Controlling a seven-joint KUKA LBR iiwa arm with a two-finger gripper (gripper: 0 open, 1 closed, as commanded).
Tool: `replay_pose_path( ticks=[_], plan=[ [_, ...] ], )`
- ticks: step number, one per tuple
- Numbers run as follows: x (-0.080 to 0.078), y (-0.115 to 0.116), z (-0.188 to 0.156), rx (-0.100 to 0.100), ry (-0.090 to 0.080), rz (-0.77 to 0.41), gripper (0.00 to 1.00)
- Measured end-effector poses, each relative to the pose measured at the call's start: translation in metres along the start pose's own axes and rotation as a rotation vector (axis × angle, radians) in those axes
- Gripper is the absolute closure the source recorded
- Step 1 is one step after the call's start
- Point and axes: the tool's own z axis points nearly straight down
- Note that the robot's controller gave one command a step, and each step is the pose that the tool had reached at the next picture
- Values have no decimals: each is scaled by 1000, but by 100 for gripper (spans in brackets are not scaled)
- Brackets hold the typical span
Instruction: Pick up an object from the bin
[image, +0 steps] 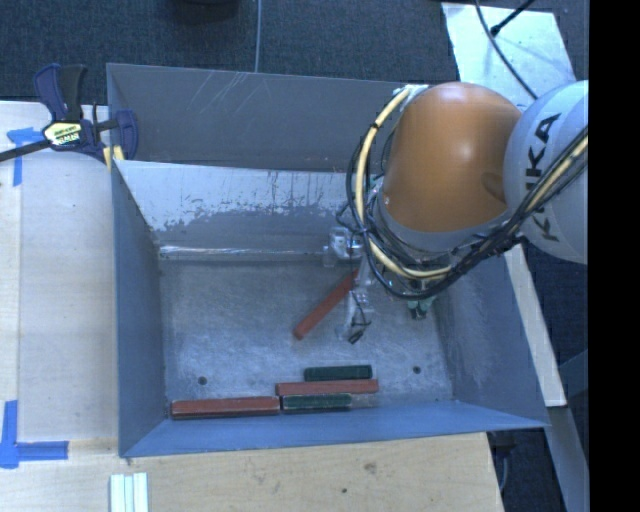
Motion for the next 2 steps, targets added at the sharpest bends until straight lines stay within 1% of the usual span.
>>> replay_pose_path(
  ticks=[1, 2],
  plan=[
    [8, -34, 170, -1, -7, 23, 0],
    [-30, -76, 127, 2, -14, -83, 0]
  ],
)
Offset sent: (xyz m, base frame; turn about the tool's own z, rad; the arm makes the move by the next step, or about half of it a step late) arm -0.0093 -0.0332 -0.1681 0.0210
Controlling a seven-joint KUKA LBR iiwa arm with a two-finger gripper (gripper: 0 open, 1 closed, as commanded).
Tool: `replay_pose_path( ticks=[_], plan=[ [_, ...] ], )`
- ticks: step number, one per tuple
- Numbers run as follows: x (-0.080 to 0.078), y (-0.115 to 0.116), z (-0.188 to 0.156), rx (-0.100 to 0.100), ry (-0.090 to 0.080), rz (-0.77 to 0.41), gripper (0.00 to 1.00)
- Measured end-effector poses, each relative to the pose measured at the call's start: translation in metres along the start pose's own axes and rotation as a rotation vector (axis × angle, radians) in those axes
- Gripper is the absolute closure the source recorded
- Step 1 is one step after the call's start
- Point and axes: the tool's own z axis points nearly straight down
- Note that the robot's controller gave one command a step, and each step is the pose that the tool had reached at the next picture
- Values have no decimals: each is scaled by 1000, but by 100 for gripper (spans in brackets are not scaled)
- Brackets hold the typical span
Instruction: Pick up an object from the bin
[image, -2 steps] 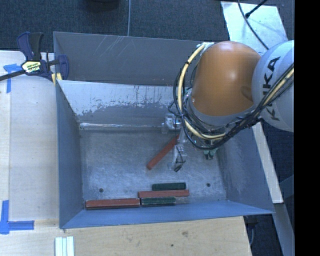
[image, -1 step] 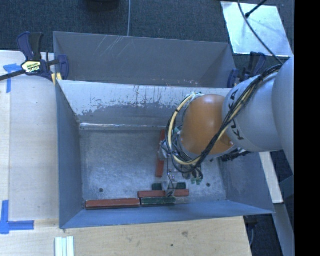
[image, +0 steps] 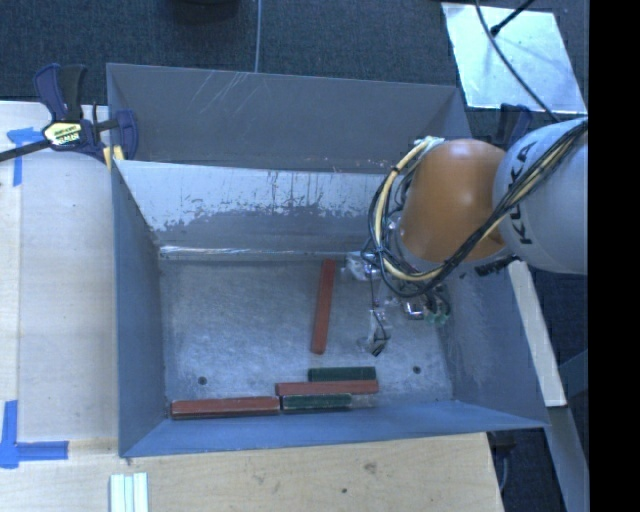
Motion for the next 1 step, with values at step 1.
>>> replay_pose_path(
  ticks=[1],
  plan=[
    [-45, 29, 42, -5, 2, -337, 0]
  ],
)
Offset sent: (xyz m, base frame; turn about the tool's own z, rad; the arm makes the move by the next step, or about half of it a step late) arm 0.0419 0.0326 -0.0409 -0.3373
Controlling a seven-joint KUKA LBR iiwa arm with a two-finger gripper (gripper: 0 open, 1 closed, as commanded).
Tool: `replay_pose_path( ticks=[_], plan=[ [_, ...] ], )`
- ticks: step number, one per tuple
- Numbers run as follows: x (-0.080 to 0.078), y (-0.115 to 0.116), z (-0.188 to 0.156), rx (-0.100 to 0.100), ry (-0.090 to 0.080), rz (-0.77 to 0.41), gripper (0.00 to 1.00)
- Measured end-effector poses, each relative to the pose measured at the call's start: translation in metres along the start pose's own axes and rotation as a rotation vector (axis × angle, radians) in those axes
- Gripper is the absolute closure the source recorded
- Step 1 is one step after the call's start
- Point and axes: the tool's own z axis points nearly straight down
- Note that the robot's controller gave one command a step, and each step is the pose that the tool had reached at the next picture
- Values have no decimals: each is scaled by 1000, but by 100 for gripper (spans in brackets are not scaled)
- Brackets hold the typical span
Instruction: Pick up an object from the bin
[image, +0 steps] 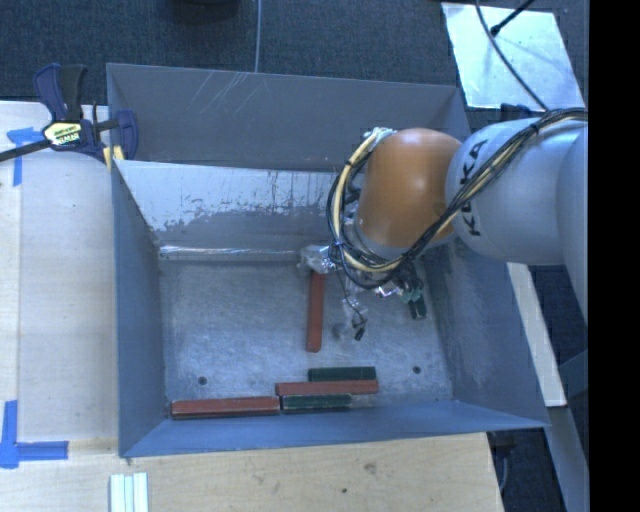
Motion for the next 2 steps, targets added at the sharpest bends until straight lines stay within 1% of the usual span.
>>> replay_pose_path(
  ticks=[1, 2],
  plan=[
    [0, -1, -2, 0, -2, 4, 100],
    [47, 30, -135, 3, -3, -224, 100]
  ],
)
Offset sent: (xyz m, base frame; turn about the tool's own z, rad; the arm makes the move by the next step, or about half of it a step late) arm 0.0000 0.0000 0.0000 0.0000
